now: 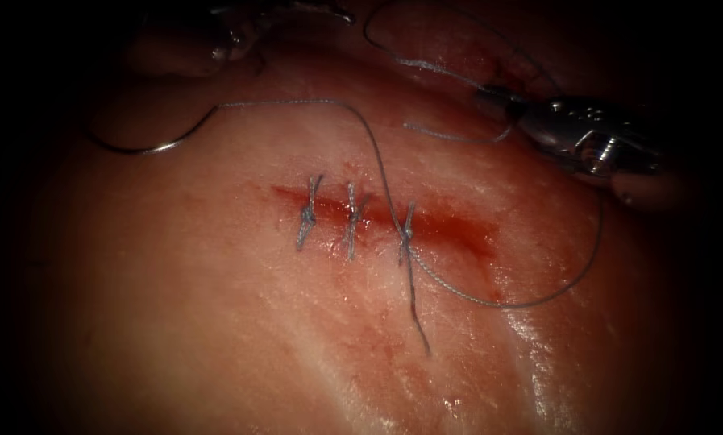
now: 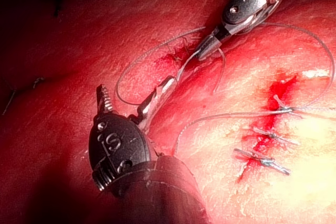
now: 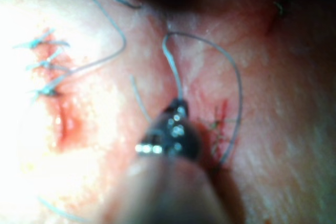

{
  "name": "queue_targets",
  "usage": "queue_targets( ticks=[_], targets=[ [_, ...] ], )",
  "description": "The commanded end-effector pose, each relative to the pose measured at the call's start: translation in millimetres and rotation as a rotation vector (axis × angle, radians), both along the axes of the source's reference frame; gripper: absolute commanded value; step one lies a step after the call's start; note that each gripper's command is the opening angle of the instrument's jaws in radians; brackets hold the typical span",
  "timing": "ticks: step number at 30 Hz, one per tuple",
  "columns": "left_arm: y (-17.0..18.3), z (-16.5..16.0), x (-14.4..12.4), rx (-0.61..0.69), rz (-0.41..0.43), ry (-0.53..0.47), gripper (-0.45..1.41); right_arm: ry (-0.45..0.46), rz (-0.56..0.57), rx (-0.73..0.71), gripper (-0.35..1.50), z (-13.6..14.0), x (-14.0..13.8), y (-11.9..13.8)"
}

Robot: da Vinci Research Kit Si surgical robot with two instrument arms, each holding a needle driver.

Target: Wound Closure

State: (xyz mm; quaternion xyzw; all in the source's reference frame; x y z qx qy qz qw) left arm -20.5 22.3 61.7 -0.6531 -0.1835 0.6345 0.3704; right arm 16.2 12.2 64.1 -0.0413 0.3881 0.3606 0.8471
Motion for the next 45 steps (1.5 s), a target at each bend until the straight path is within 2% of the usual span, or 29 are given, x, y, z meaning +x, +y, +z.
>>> queue_targets(
  ticks=[1,2,3,4,5,6,7,10,12,15,16,19,22,24,25,27,30,31,32,34,38,41,45],
  targets=[
    [-0.6,0.4,-0.2,0.007,0.006,-0.010,0.89,0.002,0.011,-0.009,-0.35,1.1,-1.3,0.4],
    [-0.8,0.1,0.0,0.006,0.012,-0.017,0.89,0.008,0.018,-0.025,-0.35,1.0,-1.9,0.6],
    [-1.2,-0.1,0.2,0.006,0.018,-0.022,0.89,0.032,0.037,-0.041,-0.08,0.7,-2.4,0.8],
    [-1.6,-0.4,0.5,0.004,0.025,-0.029,0.89,0.067,0.051,-0.066,0.57,0.2,-3.0,1.1],
    [-2.0,-0.6,0.8,0.009,0.029,-0.036,0.89,0.090,0.064,-0.084,1.10,-0.2,-3.3,1.4],
    [-2.4,-0.9,1.0,0.015,0.034,-0.042,0.89,0.108,0.076,-0.095,1.43,-1.0,-3.8,1.9],
    [-2.6,-1.1,1.1,0.020,0.036,-0.046,0.89,0.118,0.083,-0.100,1.48,-1.6,-4.1,2.2],
    [-5.1,-2.2,0.7,0.013,0.058,-0.049,0.89,0.202,0.062,-0.080,1.48,-4.7,-5.3,2.3],
    [-8.7,-3.2,-1.0,0.005,0.130,-0.037,0.89,0.323,0.078,-0.054,1.48,-8.0,-6.4,2.1],
    [-12.2,-3.7,-2.8,-0.019,0.209,-0.004,0.89,0.412,0.082,-0.037,1.48,-10.6,-7.1,1.9],
    [-13.3,-3.9,-3.4,-0.033,0.238,0.010,0.89,0.433,0.081,-0.028,1.48,-11.0,-7.2,1.8],
    [-16.6,-4.3,-4.8,-0.072,0.312,0.043,0.89,0.583,0.082,0.058,1.48,-13.0,-8.0,1.0],
    [-18.3,-4.6,-5.4,-0.094,0.345,0.058,0.89,0.636,0.069,0.062,1.48,-13.7,-8.2,0.4],
    [-20.0,-5.2,-6.3,-0.131,0.365,0.063,0.89,0.720,0.038,0.092,1.48,-14.3,-7.8,-1.6],
    [-20.4,-5.5,-6.6,-0.140,0.367,0.062,0.89,0.729,0.030,0.092,1.48,-14.3,-7.6,-2.0],
    [-22.2,-6.1,-8.2,-0.173,0.385,0.066,0.89,0.746,-0.007,0.085,1.48,-13.4,-5.0,-5.4],
    [-23.8,-6.0,-9.6,-0.205,0.441,0.095,0.89,0.736,-0.045,0.111,1.48,-11.9,-2.6,-8.1],
    [-23.8,-6.0,-9.6,-0.205,0.441,0.095,0.89,0.736,-0.045,0.111,1.48,-11.9,-2.6,-8.1],
    [-24.7,-5.9,-10.4,-0.223,0.471,0.124,0.89,0.746,-0.048,0.122,1.48,-10.8,-1.0,-9.5],
    [-25.8,-5.7,-11.2,-0.239,0.492,0.150,0.89,0.757,-0.029,0.129,1.48,-8.8,1.1,-10.7],
    [-26.0,-5.7,-11.0,-0.242,0.495,0.148,0.89,0.749,0.000,0.113,1.48,-7.4,1.7,-10.7],
    [-26.2,-5.7,-10.3,-0.244,0.493,0.155,0.89,0.750,-0.007,0.095,1.48,-4.8,1.3,-10.7],
    [-26.6,-5.7,-10.1,-0.247,0.491,0.161,0.89,0.669,-0.023,0.117,1.48,-2.5,0.1,-11.1]
  ],
)
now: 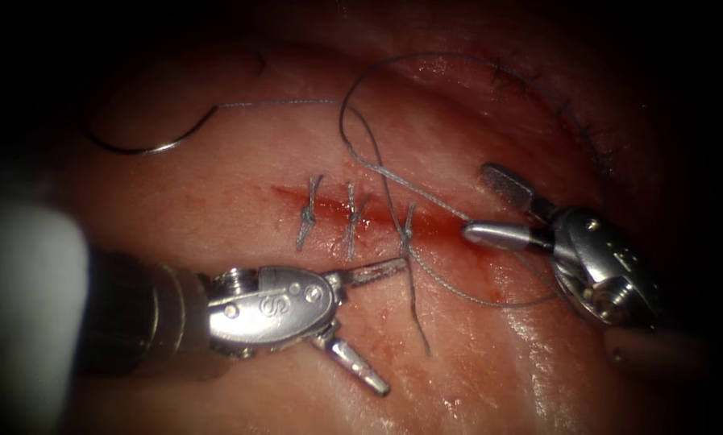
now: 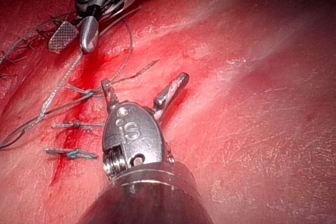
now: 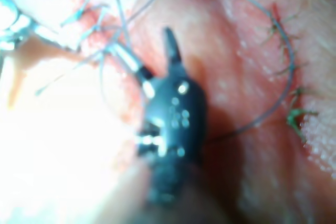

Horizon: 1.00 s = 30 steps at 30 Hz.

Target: Wound Closure

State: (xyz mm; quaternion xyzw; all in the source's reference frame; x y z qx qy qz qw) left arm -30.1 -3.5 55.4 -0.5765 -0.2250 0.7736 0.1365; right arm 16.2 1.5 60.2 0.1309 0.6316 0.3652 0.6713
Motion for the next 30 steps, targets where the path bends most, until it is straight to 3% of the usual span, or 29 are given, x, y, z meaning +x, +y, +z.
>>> queue_targets(
  ticks=[1,6,12,13,14,18,21,24,29,30],
  targets=[
    [-1.0,0.7,-0.6,-0.003,0.003,-0.002,0.89,-0.041,-0.016,0.013,1.48,1.8,-0.3,-0.4],
    [-1.4,1.1,-2.1,-0.053,0.014,0.036,0.88,-0.108,-0.002,-0.032,1.48,2.4,-1.2,0.7],
    [-1.3,1.1,-3.2,-0.074,0.021,0.049,0.86,-0.219,-0.085,-0.068,1.48,3.8,-2.0,1.9],
    [-1.3,1.1,-3.2,-0.080,0.025,0.050,0.86,-0.322,-0.153,-0.072,1.48,4.5,-3.0,2.0],
    [-1.3,1.1,-3.2,-0.079,0.027,0.052,0.86,-0.367,-0.179,-0.089,1.48,4.6,-3.4,2.0],
    [-1.2,1.1,-3.3,-0.079,0.029,0.053,0.86,-0.419,-0.204,-0.097,1.48,4.3,-4.7,2.1],
    [-1.2,1.2,-3.4,-0.079,0.032,0.060,0.84,-0.456,-0.212,-0.142,1.48,3.5,-5.8,2.5],
    [-1.0,1.3,-3.4,-0.081,0.035,0.074,0.81,-0.590,-0.294,-0.167,1.48,1.3,-6.9,3.4],
    [-1.0,1.4,-3.3,-0.082,0.034,0.076,0.79,-0.590,-0.319,-0.160,1.48,-1.6,-7.3,4.5],
    [-0.9,1.4,-3.4,-0.082,0.033,0.076,0.77,-0.531,-0.279,-0.168,1.48,-3.6,-7.4,5.4]
  ],
)
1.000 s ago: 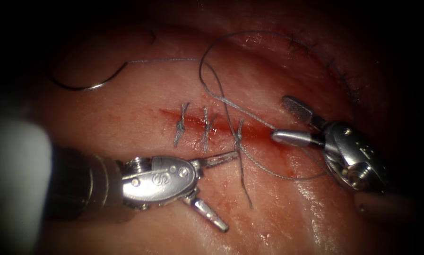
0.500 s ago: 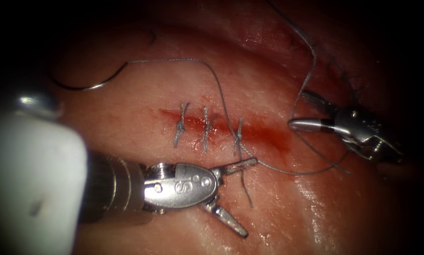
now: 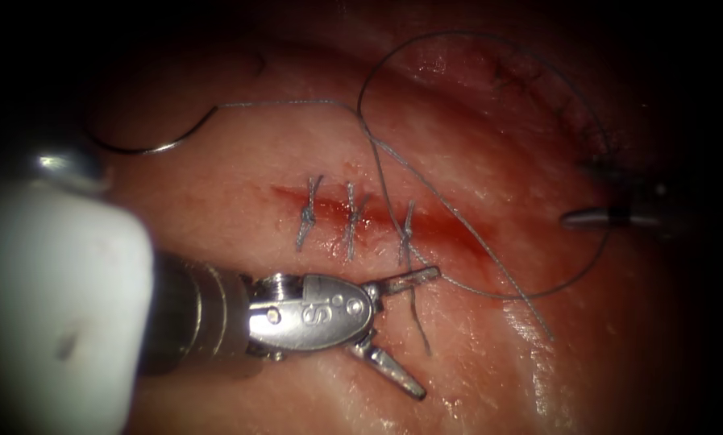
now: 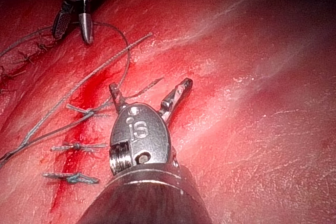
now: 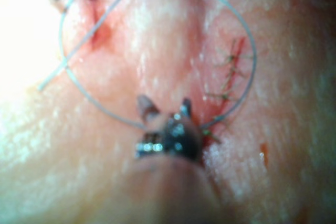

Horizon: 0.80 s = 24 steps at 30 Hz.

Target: Wound Closure

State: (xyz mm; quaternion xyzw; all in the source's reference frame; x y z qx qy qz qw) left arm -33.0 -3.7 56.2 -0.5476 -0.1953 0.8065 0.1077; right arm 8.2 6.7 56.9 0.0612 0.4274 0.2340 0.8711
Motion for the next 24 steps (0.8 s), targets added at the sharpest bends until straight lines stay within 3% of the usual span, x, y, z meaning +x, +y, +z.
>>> queue_targets(
  ticks=[1,5,9,14,18,24],
  targets=[
    [-0.7,0.6,-0.5,0.004,0.000,-0.001,0.77,0.056,0.028,-0.009,1.48,-1.1,0.6,0.7],
    [-0.5,0.7,-0.8,-0.013,-0.018,0.030,0.64,0.219,0.133,-0.055,1.48,-6.0,0.6,2.9],
    [-0.2,0.8,-1.2,-0.104,0.003,0.073,0.57,0.271,0.175,-0.068,1.48,-8.9,0.6,3.6],
    [0.1,0.8,-1.4,-0.168,0.023,0.103,0.19,0.289,0.190,-0.083,1.48,-9.4,0.8,2.9],
    [0.1,0.6,-1.2,-0.251,0.079,0.118,-0.42,0.291,0.190,-0.088,1.48,-9.2,1.1,2.3],
    [0.2,-0.8,-0.7,-0.312,0.093,0.121,-0.45,0.296,0.188,-0.097,1.48,-9.1,1.8,0.9]
  ],
)
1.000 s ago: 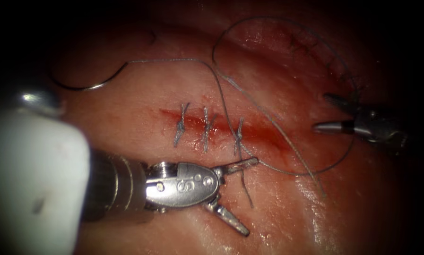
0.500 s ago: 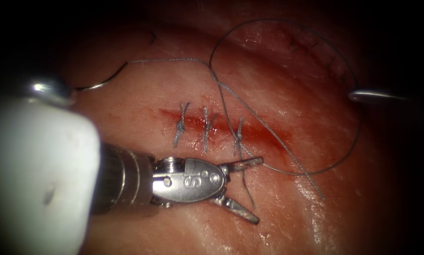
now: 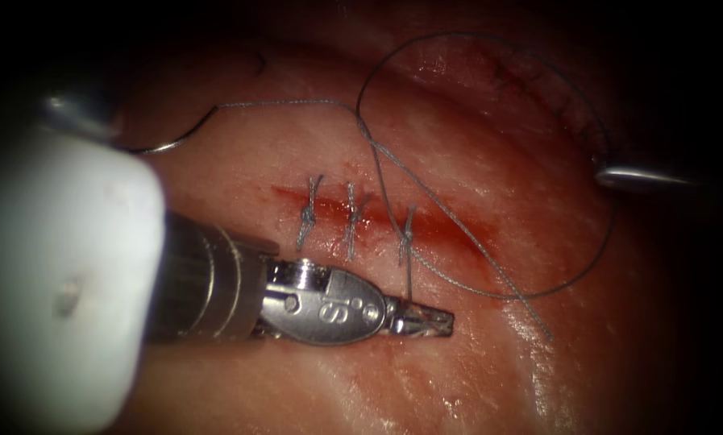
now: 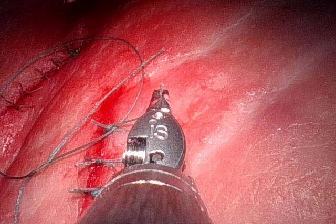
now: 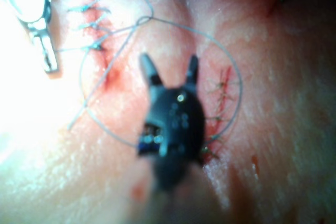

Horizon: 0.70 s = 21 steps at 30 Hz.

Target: Wound Closure

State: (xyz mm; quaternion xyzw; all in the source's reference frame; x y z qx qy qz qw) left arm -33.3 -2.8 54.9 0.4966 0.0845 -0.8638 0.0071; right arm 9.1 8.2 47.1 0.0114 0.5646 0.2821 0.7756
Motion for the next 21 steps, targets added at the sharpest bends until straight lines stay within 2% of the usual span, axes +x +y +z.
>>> queue_targets(
  ticks=[1,4,8,9,13,16,21],
  targets=[
    [-0.8,-0.1,-0.3,-0.007,-0.002,-0.007,-0.45,-0.002,-0.009,0.003,1.48,0.7,1.3,-1.2],
    [-0.7,-0.8,-0.3,-0.006,-0.006,-0.011,-0.45,-0.011,-0.054,-0.012,1.47,0.6,2.3,-2.8],
    [0.3,-1.2,-0.1,0.010,-0.019,-0.061,-0.45,0.016,-0.203,-0.068,1.36,1.6,4.1,-4.8],
    [1.2,-1.4,0.0,0.017,-0.026,-0.079,-0.45,0.027,-0.269,-0.144,1.38,2.8,4.9,-5.3],
    [3.5,-1.2,0.5,0.059,-0.065,-0.150,-0.45,0.022,-0.391,-0.223,1.38,5.9,7.0,-7.0],
    [4.5,-0.3,0.9,0.102,-0.074,-0.169,-0.45,0.070,-0.417,-0.266,1.38,8.1,8.8,-7.5],
    [5.2,0.4,1.3,0.133,-0.077,-0.184,-0.45,0.142,-0.396,-0.338,1.40,9.1,11.0,-6.9]
  ],
)
